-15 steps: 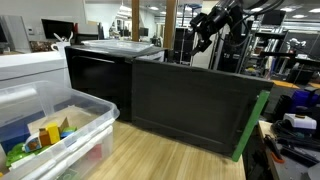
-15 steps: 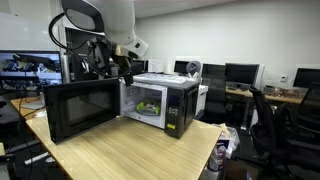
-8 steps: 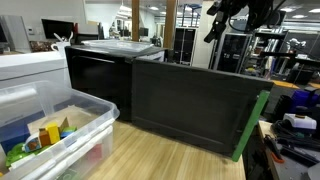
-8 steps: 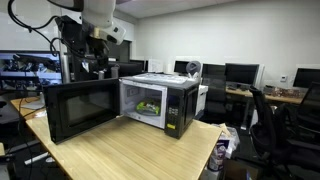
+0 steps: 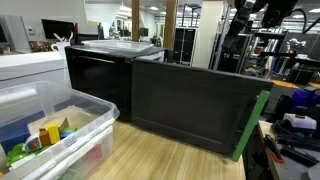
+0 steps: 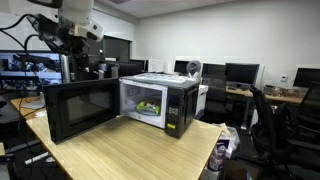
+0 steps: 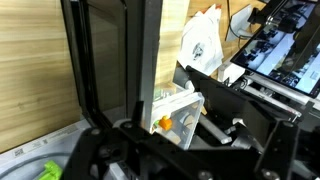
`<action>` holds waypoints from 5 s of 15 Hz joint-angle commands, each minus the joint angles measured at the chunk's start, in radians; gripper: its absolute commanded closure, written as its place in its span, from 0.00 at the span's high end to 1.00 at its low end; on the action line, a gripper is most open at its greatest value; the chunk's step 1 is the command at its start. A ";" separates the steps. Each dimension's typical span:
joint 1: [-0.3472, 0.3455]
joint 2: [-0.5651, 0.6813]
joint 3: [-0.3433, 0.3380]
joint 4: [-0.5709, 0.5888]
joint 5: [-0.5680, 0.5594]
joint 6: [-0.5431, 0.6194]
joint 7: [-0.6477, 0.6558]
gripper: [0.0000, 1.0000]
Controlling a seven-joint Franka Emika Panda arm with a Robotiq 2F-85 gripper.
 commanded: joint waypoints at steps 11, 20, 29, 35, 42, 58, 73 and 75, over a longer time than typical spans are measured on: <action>0.193 -0.244 0.085 -0.187 -0.193 0.109 -0.038 1.00; 0.277 -0.159 0.137 -0.162 -0.182 0.220 -0.077 1.00; 0.204 0.019 0.229 -0.162 -0.200 0.350 -0.216 1.00; 0.110 0.066 0.254 -0.157 -0.208 0.388 -0.303 1.00; 0.006 0.046 0.313 -0.156 -0.222 0.381 -0.387 1.00; -0.299 0.114 0.439 -0.155 -0.251 0.553 -0.526 1.00; -0.292 0.460 0.195 -0.160 -0.429 0.946 -0.483 1.00; -0.206 0.488 0.089 -0.158 -0.461 0.967 -0.475 1.00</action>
